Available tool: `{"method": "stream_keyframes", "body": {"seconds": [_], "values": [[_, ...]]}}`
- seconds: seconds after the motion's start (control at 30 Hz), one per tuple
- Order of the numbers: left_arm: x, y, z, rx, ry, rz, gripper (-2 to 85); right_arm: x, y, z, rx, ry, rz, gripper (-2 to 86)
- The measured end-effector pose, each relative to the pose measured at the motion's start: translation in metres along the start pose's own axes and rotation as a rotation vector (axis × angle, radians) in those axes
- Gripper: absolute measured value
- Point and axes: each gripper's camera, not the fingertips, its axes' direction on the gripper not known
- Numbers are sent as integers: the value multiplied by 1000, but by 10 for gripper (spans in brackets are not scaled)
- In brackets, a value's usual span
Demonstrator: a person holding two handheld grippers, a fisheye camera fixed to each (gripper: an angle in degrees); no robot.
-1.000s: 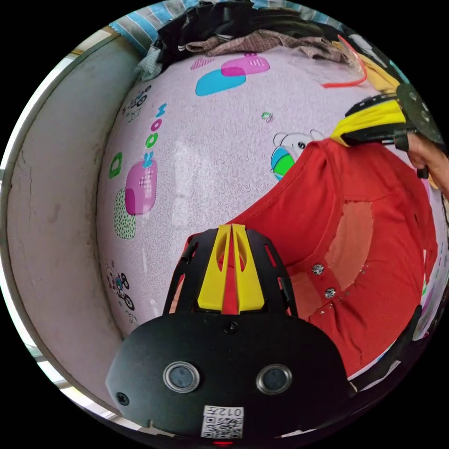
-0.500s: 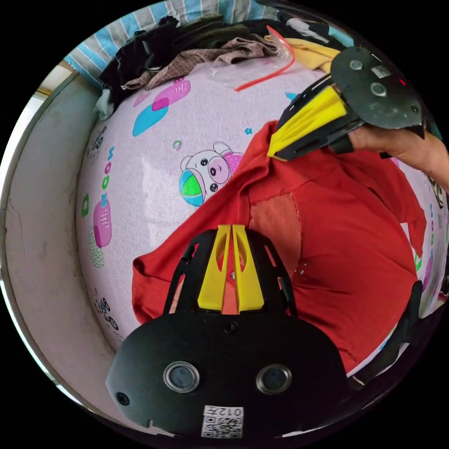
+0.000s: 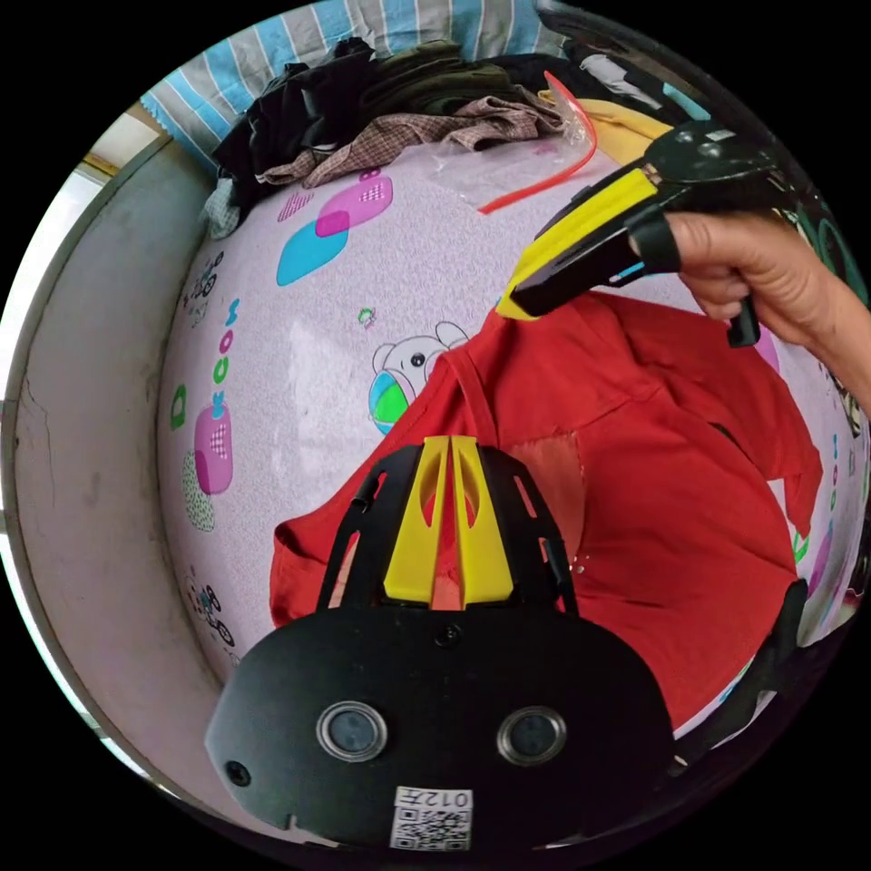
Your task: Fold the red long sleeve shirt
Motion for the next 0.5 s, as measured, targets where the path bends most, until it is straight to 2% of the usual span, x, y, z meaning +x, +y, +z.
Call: {"method": "stream_keyframes", "body": {"seconds": [0.23, 0.37, 0.5], "values": [[15, -16, 4, 28, 34, 4, -1, 9, 23, 31, -98, 132, -109, 45], [22, -21, 19, -4, -14, 5, -1, 8, 25, 45, -74, 214, -136, -2], [18, -24, 25, 3, -28, -32, -2, 20, 24, 53, -37, 250, -102, -7]]}}
